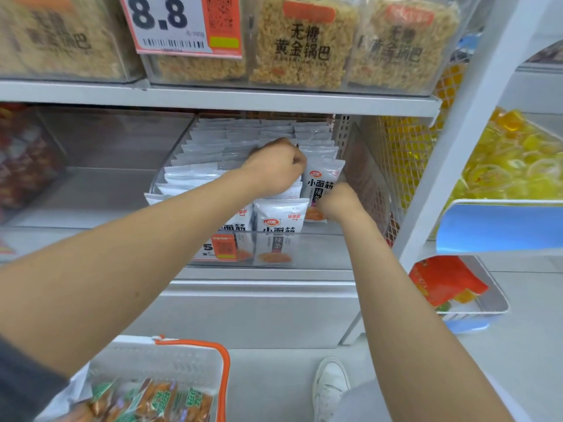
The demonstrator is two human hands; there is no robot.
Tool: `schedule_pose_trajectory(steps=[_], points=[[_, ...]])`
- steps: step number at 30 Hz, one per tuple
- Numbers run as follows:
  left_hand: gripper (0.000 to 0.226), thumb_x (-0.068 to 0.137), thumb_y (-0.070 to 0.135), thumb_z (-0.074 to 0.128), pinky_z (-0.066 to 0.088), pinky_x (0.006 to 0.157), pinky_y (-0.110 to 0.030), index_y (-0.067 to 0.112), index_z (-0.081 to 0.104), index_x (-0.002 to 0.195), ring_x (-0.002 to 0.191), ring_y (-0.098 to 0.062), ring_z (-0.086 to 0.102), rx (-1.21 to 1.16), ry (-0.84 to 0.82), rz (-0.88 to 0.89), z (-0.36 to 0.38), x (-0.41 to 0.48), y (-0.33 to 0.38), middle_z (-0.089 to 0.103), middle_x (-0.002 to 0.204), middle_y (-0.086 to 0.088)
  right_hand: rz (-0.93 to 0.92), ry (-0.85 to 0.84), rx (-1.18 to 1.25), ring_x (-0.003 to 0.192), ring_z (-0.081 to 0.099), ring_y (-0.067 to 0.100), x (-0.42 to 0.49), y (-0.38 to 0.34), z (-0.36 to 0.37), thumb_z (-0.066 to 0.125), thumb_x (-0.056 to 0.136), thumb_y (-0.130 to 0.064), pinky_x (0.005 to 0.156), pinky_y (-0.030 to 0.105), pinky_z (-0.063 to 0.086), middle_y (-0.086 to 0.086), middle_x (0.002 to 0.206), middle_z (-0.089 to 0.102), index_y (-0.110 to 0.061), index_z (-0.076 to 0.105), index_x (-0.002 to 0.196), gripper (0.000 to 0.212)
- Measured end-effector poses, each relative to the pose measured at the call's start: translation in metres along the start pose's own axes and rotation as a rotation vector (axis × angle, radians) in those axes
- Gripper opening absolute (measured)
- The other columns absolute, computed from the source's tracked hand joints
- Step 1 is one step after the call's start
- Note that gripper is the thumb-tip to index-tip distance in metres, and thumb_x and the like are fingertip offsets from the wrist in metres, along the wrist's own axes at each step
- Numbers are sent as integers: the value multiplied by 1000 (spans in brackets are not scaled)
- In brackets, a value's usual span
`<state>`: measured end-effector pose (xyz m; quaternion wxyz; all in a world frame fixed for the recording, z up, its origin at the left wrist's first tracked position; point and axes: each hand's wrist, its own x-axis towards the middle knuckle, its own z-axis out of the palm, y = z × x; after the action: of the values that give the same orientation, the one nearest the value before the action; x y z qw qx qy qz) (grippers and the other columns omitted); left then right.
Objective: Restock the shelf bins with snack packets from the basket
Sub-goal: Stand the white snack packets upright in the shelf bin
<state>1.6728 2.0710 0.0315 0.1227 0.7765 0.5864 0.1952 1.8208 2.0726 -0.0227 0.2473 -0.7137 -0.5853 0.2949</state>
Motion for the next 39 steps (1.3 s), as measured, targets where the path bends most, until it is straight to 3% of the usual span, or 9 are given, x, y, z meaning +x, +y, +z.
schedule_pose_trajectory(steps=[7,13,18,24,27,30,33,36,39], points=[[39,93,33,42,47,72,-39,16,35,58,67,-23,38,-47,-32,-11,0,1,-4,39,70,-8,-32,67,3,108,61,33,0,1,1,52,89,3,72,27,41,20,117,62,4,58,114,26],[48,100,51,33,39,104,-41,14,63,94,114,-28,49,70,-169,-39,-4,-3,1,43,128,-9,-15,61,29,114,60,31,7,2,5,63,88,-4,77,25,42,15,125,61,-2,53,122,36],[57,96,59,27,44,98,-43,14,61,97,106,-30,54,84,-133,-29,-5,-8,-2,51,115,-9,-24,60,13,113,60,30,9,-1,5,63,87,-6,74,26,41,15,124,61,-3,54,123,37],[35,100,46,36,44,92,-42,25,64,95,110,-29,54,127,96,3,-12,-30,1,61,111,-3,-46,72,-39,105,62,32,-9,-6,-4,60,87,-3,71,29,43,15,106,64,0,60,102,15],[33,99,39,43,42,95,-43,21,64,116,116,-28,51,156,235,-1,-20,-49,0,61,121,-5,-143,227,-3,107,59,36,-33,-18,-14,56,89,-3,79,35,48,19,114,61,2,56,112,24],[18,95,28,51,44,87,-39,18,63,103,104,-24,53,82,390,4,-27,-78,-3,62,105,0,-328,424,110,106,59,28,-58,-31,-16,53,89,-6,88,37,49,12,115,62,-6,59,119,31],[3,89,21,54,45,70,-37,19,55,89,86,-20,53,-2,491,-36,-38,-116,-9,56,85,7,-529,534,150,88,59,20,-89,-44,-8,55,86,-7,78,35,48,4,97,63,-11,66,101,19],[6,85,23,55,43,65,-36,22,49,82,75,-20,53,-43,476,-140,-44,-157,-24,53,71,7,-690,448,166,76,53,12,-125,-56,18,58,84,-5,70,21,38,-6,85,60,-12,66,92,14],[11,80,25,58,46,65,-36,23,48,78,74,-24,57,-67,418,-242,-44,-198,-52,56,69,7,-795,297,103,72,53,14,-153,-63,59,60,81,-8,68,24,39,-3,84,62,-12,65,88,10]])
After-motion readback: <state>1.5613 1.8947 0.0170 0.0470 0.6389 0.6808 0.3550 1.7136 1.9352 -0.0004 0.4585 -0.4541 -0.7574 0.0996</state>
